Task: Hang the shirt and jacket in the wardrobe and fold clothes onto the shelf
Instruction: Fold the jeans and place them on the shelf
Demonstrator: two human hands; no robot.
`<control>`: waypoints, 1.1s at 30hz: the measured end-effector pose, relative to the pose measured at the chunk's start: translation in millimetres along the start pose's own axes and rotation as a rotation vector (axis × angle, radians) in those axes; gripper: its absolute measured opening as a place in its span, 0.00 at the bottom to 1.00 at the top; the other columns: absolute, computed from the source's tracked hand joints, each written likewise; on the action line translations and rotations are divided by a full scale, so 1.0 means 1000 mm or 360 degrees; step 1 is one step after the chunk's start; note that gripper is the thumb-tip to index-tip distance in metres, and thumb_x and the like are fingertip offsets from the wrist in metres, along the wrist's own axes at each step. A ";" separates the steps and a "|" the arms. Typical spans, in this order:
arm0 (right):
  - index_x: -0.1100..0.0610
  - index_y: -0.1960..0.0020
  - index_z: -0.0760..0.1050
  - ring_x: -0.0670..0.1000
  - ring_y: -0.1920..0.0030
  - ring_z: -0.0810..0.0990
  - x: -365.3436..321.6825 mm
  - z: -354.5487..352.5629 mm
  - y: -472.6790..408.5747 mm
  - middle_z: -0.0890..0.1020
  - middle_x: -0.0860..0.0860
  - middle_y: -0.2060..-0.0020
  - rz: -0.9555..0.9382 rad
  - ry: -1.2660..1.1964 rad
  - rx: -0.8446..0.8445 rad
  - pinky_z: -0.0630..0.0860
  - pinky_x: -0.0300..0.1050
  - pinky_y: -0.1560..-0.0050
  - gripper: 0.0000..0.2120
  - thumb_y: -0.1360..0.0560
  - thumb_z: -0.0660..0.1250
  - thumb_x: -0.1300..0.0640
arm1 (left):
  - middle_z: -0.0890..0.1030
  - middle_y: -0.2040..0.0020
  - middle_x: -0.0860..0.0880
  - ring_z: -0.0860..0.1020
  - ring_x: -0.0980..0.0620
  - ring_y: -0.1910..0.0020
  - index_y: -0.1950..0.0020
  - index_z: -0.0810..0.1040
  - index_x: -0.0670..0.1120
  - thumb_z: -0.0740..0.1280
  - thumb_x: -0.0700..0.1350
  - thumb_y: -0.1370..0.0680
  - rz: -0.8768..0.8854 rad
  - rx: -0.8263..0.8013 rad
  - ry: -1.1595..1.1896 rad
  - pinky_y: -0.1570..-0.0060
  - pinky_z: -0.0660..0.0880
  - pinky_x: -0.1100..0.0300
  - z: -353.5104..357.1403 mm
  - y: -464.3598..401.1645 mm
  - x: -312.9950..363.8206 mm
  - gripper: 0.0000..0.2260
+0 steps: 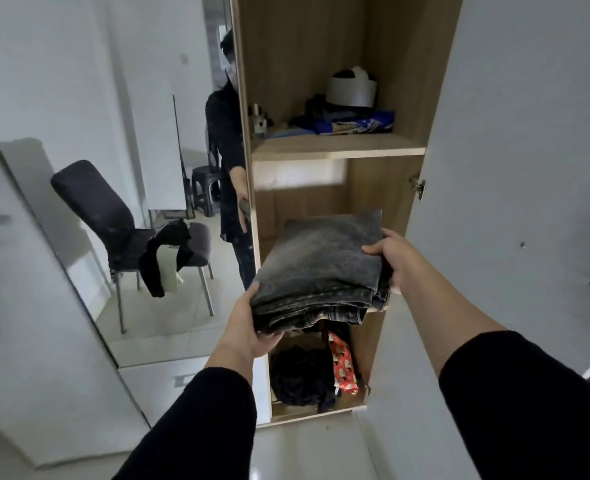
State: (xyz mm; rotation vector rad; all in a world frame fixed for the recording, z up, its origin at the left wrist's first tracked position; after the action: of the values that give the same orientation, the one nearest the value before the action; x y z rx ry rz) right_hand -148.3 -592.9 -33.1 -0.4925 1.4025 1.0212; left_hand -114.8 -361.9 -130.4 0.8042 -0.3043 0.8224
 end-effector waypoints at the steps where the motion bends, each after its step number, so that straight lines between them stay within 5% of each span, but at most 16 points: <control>1: 0.52 0.32 0.71 0.59 0.52 0.80 0.003 -0.004 -0.009 0.80 0.58 0.45 -0.0024 0.0048 0.0038 0.78 0.50 0.58 0.28 0.28 0.61 0.74 | 0.82 0.47 0.40 0.80 0.42 0.51 0.35 0.75 0.43 0.66 0.55 0.24 0.0028 0.0082 -0.0063 0.59 0.76 0.50 -0.002 -0.014 0.003 0.22; 5: 0.54 0.29 0.68 0.55 0.51 0.76 0.016 -0.010 -0.053 0.78 0.55 0.43 -0.0117 0.0390 0.0167 0.74 0.44 0.57 0.28 0.25 0.62 0.74 | 0.81 0.46 0.40 0.81 0.42 0.53 0.35 0.72 0.40 0.75 0.46 0.29 0.0161 0.0454 -0.0190 0.70 0.80 0.53 -0.008 -0.061 0.007 0.25; 11: 0.53 0.27 0.67 0.58 0.44 0.78 0.043 -0.002 -0.145 0.77 0.55 0.37 -0.0233 0.0769 0.0162 0.76 0.49 0.43 0.28 0.25 0.66 0.68 | 0.80 0.44 0.41 0.79 0.40 0.48 0.37 0.73 0.42 0.72 0.42 0.25 0.0322 0.0620 -0.0022 0.50 0.78 0.48 -0.009 -0.131 -0.009 0.18; 17: 0.55 0.28 0.69 0.55 0.46 0.78 0.090 0.006 -0.245 0.79 0.56 0.38 -0.0309 0.0912 0.0188 0.72 0.39 0.49 0.26 0.25 0.68 0.65 | 0.79 0.45 0.42 0.78 0.41 0.49 0.40 0.75 0.46 0.70 0.43 0.24 0.0563 0.0738 -0.0033 0.52 0.77 0.50 -0.024 -0.228 -0.022 0.13; 22: 0.56 0.28 0.69 0.57 0.43 0.78 0.134 0.015 -0.336 0.78 0.56 0.38 -0.0381 0.1065 0.0200 0.73 0.40 0.47 0.26 0.25 0.69 0.63 | 0.79 0.41 0.48 0.77 0.44 0.45 0.35 0.73 0.51 0.71 0.55 0.26 0.0694 0.0804 -0.0305 0.40 0.75 0.44 -0.049 -0.322 -0.027 0.22; 26: 0.54 0.26 0.65 0.59 0.39 0.75 0.171 0.024 -0.393 0.61 0.56 0.27 -0.0446 0.1231 0.0157 0.72 0.49 0.35 0.26 0.23 0.66 0.61 | 0.77 0.39 0.47 0.77 0.43 0.41 0.31 0.69 0.53 0.70 0.54 0.25 0.0784 0.0771 -0.0403 0.38 0.73 0.43 -0.070 -0.387 -0.033 0.23; 29: 0.49 0.30 0.68 0.60 0.39 0.74 0.195 0.030 -0.419 0.51 0.55 0.25 -0.0466 0.1403 0.0091 0.73 0.49 0.39 0.23 0.23 0.62 0.63 | 0.73 0.32 0.46 0.73 0.43 0.35 0.27 0.64 0.52 0.70 0.52 0.25 0.0803 0.0700 -0.0411 0.34 0.70 0.45 -0.081 -0.414 -0.039 0.29; 33: 0.44 0.29 0.65 0.60 0.37 0.72 0.219 0.034 -0.429 0.50 0.54 0.23 -0.0489 0.1790 0.0131 0.73 0.49 0.42 0.21 0.20 0.56 0.57 | 0.75 0.36 0.46 0.74 0.44 0.37 0.28 0.65 0.44 0.68 0.49 0.23 0.1047 0.0790 -0.0871 0.35 0.70 0.51 -0.079 -0.406 -0.037 0.26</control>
State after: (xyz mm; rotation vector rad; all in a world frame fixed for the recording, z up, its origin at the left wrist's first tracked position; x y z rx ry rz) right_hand 188.7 -722.6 -352.9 -1.2927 2.2255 0.3864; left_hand 160.6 -490.6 -413.0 1.4332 -0.9052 1.3109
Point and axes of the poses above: each hand's wrist, its own y-axis away from the middle knuckle, its own z-axis out of the palm, x = y × z, the point moved 4 cm from there along -y, towards the middle knuckle
